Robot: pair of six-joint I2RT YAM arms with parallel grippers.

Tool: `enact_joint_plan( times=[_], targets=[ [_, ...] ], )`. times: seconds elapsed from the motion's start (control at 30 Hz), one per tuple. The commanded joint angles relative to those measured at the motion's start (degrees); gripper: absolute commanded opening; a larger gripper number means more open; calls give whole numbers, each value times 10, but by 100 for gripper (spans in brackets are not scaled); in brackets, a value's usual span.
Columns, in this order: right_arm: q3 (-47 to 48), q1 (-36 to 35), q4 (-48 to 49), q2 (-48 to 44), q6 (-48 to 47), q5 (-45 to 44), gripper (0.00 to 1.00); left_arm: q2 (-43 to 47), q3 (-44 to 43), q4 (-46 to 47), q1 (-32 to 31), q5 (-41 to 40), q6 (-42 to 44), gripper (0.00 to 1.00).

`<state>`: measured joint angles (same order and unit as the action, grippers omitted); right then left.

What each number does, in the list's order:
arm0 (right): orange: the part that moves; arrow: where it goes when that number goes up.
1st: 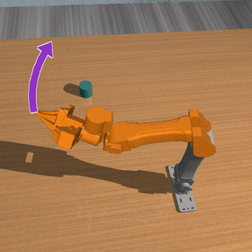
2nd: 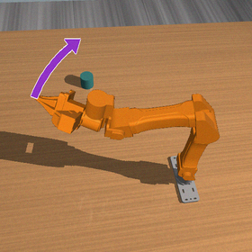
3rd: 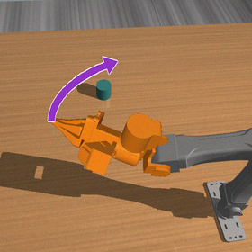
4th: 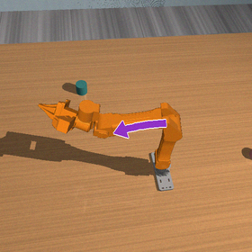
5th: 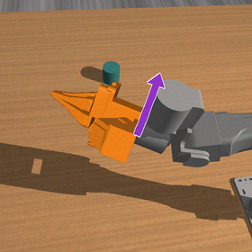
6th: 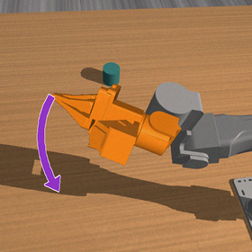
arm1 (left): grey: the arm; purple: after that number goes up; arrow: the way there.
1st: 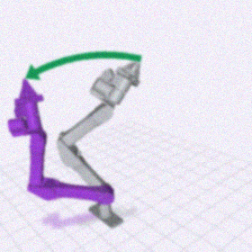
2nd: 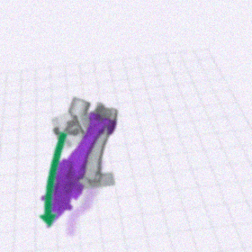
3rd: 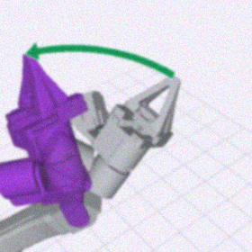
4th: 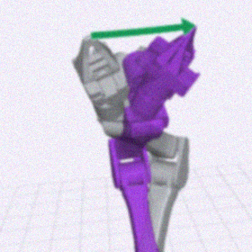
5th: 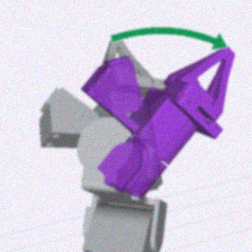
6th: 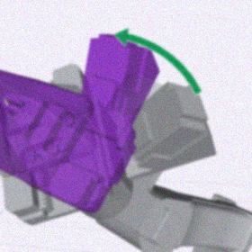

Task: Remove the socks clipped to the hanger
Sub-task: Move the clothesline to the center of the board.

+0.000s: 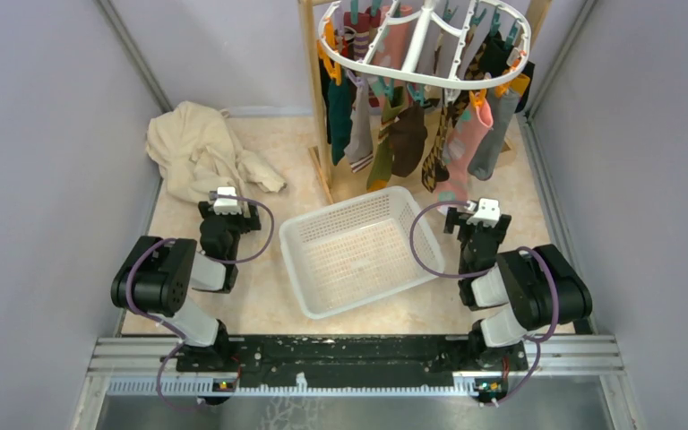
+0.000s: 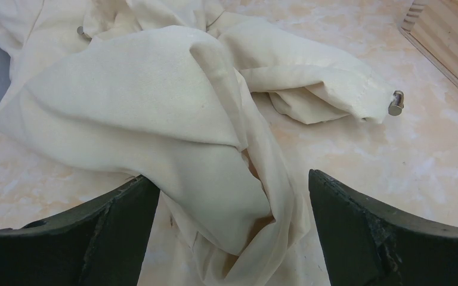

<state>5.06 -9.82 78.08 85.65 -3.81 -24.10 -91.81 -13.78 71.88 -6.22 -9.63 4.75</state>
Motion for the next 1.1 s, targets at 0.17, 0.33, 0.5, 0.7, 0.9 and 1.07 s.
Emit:
enact_joint_plan(
  times=[0.17, 0.33, 0.5, 0.7, 0.9, 1.07],
  targets=[
    [13, 6, 23, -8, 10, -1, 98, 6, -4, 11, 4, 7, -2, 99],
    [15, 6, 19, -9, 10, 0, 98, 4, -4, 11, 5, 7, -2, 99],
    [14, 6, 22, -8, 10, -1, 99, 5, -4, 11, 5, 7, -2, 99],
    [15, 6, 19, -8, 10, 0, 99, 6, -1, 14, 5, 6, -1, 99],
    [0, 9, 25, -38, 21, -28, 98, 38, 1, -10, 2, 17, 9, 99],
    [-1, 8, -130, -240, 9, -3, 99, 109, -2, -86, -22, -25, 21, 99]
  ],
)
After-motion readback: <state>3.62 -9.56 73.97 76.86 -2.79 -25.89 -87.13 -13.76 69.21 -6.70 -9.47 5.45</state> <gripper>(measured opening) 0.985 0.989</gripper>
